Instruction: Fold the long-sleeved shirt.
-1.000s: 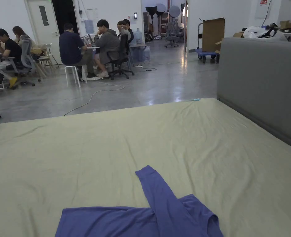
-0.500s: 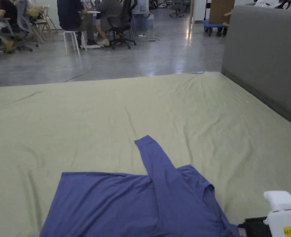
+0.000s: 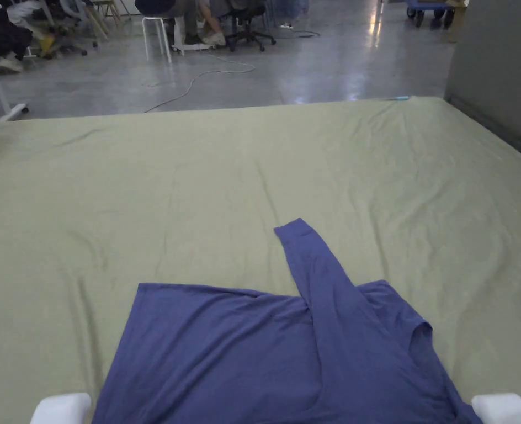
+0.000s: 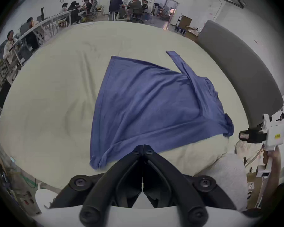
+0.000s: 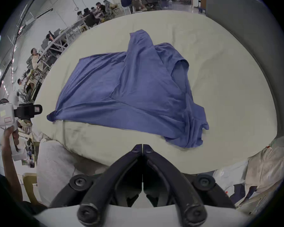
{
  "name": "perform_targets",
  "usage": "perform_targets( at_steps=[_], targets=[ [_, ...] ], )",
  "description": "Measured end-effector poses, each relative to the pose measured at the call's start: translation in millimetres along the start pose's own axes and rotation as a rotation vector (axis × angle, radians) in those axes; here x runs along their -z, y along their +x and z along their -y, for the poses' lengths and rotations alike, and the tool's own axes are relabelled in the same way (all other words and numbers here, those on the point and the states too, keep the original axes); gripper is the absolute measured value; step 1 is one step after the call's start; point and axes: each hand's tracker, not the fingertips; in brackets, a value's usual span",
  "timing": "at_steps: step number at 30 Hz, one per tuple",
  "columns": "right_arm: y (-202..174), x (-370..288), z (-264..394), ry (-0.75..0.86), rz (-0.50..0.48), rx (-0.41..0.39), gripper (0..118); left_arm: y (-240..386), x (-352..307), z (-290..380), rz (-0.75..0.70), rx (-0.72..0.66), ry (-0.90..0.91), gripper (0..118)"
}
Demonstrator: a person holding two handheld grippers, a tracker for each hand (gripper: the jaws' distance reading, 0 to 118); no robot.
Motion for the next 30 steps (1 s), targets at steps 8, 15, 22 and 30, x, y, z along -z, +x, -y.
perform_targets(
  at_steps=[8, 15, 22, 30],
  targets=[
    [-1.6, 20.9, -32.2, -0.047, -0.025, -0.025, 0, -3.9, 19.2, -13.2, 0.011, -0.019, -0.028, 0],
    [-18.3, 52.5, -220.3, 0.241, -0.046, -0.088, 118, 5.3, 20.0, -25.0, 0.028, -0.013, -0.009, 0],
    [-26.3, 219.7, -387.5, -0.028, 0.153, -0.084, 110, 10.3, 16.8, -33.3, -0.008, 0.005, 0.007, 0],
    [-30.0, 217.8, -382.3, -0.072, 0.133, -0.062, 0, -7.9, 10.5, -24.0, -0.009, -0.025, -0.007, 0]
  ],
)
